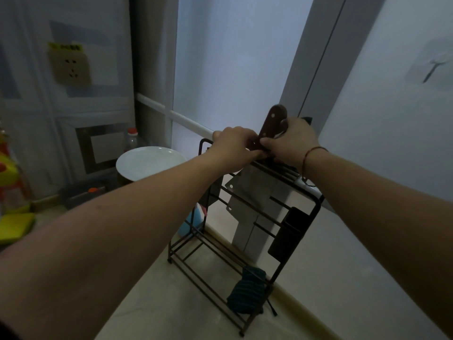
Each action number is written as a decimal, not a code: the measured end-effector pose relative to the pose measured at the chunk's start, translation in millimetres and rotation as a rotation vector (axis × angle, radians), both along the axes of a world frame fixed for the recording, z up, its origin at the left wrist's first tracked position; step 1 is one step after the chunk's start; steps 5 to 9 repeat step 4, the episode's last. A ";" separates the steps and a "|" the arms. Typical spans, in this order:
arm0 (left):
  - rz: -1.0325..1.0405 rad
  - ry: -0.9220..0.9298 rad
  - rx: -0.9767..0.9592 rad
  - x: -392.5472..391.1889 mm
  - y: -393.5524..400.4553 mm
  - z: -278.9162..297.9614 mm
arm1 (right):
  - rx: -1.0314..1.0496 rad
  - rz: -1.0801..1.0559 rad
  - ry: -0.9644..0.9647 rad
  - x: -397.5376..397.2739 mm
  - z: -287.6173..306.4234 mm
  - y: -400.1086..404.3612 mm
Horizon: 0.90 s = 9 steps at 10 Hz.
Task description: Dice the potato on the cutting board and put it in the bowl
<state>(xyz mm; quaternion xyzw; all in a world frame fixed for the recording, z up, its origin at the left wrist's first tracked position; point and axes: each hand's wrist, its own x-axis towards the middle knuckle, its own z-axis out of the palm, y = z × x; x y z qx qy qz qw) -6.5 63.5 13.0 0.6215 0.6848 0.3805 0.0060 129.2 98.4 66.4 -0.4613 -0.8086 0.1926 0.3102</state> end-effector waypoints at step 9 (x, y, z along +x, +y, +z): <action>-0.022 -0.053 -0.002 1.7 -6.7 -0.5 | 0.028 -0.030 -0.095 10.9 3.6 -10.5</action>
